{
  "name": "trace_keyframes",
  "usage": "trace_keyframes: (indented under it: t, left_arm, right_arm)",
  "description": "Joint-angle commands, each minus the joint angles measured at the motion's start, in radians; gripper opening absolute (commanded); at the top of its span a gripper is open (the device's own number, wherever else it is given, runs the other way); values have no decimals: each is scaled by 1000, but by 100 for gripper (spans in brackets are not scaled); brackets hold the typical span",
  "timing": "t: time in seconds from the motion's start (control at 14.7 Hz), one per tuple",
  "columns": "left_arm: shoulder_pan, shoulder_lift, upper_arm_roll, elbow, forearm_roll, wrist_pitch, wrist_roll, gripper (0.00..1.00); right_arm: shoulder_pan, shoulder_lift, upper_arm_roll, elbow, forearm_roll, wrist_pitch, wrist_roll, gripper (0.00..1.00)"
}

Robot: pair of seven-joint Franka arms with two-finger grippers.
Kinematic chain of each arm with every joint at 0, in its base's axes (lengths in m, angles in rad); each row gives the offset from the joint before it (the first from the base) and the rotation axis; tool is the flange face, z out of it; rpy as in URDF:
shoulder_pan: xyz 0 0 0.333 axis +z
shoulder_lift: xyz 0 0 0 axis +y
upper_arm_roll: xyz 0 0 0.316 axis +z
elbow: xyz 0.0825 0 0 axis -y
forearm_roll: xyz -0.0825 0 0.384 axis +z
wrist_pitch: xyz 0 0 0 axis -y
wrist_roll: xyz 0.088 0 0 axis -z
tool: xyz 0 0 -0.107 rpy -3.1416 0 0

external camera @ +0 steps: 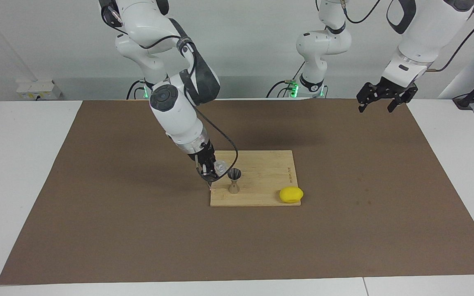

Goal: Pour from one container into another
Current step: 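Carry the glass cup above the metal cup with the right gripper, then tilt the glass cup over the metal cup with the right gripper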

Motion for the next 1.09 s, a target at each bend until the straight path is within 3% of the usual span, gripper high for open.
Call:
trace_keyframes:
  t: [0.0, 0.34, 1.02]
  left_arm:
    - [-26, -14, 22, -4, 5, -16, 6, 100]
    - [-29, -16, 22, 23, 5, -44, 9, 100]
    - [-24, -19, 16, 63, 7, -98, 8, 100]
  right_arm:
    - [1, 53, 6, 97, -45, -57, 21, 0]
    - [27, 89, 7, 185, -100, -127, 21, 0]
    - [66, 110, 7, 249, -232, -180, 16, 0]
